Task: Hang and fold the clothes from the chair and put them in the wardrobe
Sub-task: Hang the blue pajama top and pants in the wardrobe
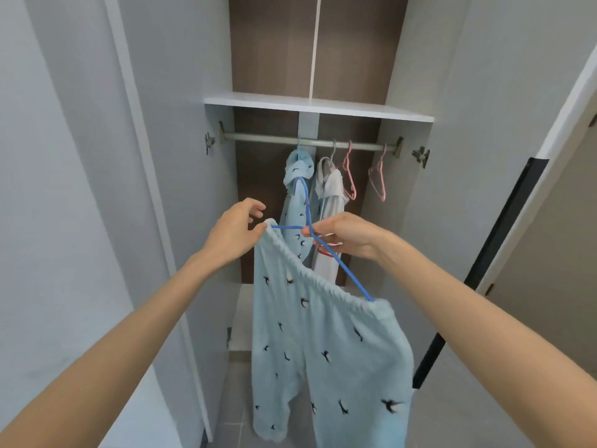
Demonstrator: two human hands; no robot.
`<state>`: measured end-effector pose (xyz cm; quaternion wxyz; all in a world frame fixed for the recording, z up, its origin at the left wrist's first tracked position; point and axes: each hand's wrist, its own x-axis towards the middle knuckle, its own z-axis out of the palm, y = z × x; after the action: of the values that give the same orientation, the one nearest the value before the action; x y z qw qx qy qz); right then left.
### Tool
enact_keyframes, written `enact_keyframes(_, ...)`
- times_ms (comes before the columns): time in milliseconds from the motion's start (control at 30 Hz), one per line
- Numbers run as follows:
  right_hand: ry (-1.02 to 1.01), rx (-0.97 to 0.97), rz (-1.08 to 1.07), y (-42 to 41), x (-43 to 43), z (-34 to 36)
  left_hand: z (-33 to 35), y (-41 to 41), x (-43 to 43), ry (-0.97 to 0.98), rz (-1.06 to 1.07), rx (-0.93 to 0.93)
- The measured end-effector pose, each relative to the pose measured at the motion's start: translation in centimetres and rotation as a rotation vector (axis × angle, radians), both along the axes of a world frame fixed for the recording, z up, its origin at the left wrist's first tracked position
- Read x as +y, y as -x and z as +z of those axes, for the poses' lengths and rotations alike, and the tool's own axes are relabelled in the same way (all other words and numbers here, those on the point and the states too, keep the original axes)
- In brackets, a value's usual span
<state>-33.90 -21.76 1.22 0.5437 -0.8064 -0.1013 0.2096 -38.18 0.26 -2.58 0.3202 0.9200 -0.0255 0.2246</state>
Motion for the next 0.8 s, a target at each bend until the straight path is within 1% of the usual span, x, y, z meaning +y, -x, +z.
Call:
enact_keyframes(100, -0.013, -0.029, 0.001, -2.9, 3.6, 0.2, 0.5, -1.3, 2.0, -0.008, 0.01, 0.018)
enact_keyframes(200, -0.077, -0.046, -0.037, -6.5, 6.7, -0.1, 0.9, -3.2, 3.4, -0.01, -0.023, 0.066)
enact_keyframes(300, -0.115, -0.055, -0.081, -10.4, 9.3, -0.3, 1.0, -6.1, 4.8, -0.036, -0.095, 0.152)
enact_keyframes(400, -0.115, -0.052, -0.105, -14.7, 11.6, -0.2, 1.4, -9.3, 5.7, -0.008, -0.189, 0.236)
enact_keyframes(500, -0.117, -0.033, -0.136, -19.0, 13.6, -0.1, 1.4, -12.7, 6.4, 0.022, -0.237, 0.324)
enact_keyframes(667, -0.169, -0.013, -0.173, -24.8, 16.3, 0.1, 0.4, -17.9, 7.3, 0.054, -0.225, 0.414)
enact_keyframes(800, -0.254, 0.043, -0.178, -28.7, 18.1, 0.6, -0.7, -22.2, 8.8, 0.114, -0.152, 0.372)
